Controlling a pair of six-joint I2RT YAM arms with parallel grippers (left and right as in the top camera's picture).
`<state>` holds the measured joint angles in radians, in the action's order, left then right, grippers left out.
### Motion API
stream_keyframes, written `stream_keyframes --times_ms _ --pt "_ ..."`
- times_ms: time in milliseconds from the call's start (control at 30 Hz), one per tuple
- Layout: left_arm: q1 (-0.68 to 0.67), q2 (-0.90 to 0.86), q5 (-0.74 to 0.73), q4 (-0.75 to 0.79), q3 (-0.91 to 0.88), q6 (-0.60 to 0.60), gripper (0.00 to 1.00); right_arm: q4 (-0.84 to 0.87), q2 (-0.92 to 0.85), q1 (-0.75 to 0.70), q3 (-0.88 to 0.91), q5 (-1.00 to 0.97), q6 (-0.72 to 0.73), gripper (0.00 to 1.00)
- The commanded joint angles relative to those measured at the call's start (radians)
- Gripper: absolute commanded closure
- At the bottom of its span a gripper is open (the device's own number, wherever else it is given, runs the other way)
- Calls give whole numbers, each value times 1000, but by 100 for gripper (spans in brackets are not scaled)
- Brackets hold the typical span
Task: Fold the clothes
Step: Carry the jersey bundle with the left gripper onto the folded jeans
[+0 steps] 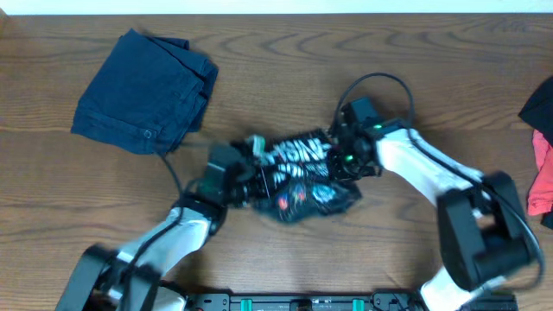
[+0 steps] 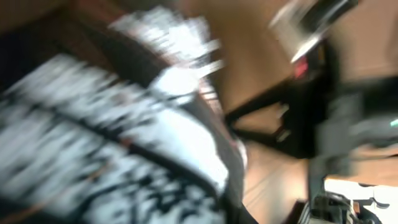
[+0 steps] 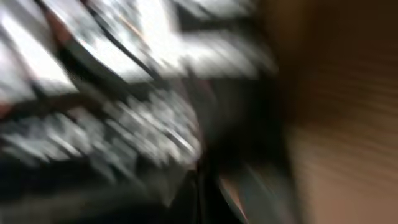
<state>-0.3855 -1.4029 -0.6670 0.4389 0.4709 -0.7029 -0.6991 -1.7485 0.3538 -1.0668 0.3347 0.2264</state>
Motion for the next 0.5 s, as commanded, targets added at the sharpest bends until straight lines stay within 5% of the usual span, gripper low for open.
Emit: stream_keyframes --times_ms 0,467 --pt "76 92 -60 19 98 64 94 -10 152 -43 -6 -5 19 99" --pt "503 -35 103 20 545 124 94 -53 366 -64 -5 -5 93 99"
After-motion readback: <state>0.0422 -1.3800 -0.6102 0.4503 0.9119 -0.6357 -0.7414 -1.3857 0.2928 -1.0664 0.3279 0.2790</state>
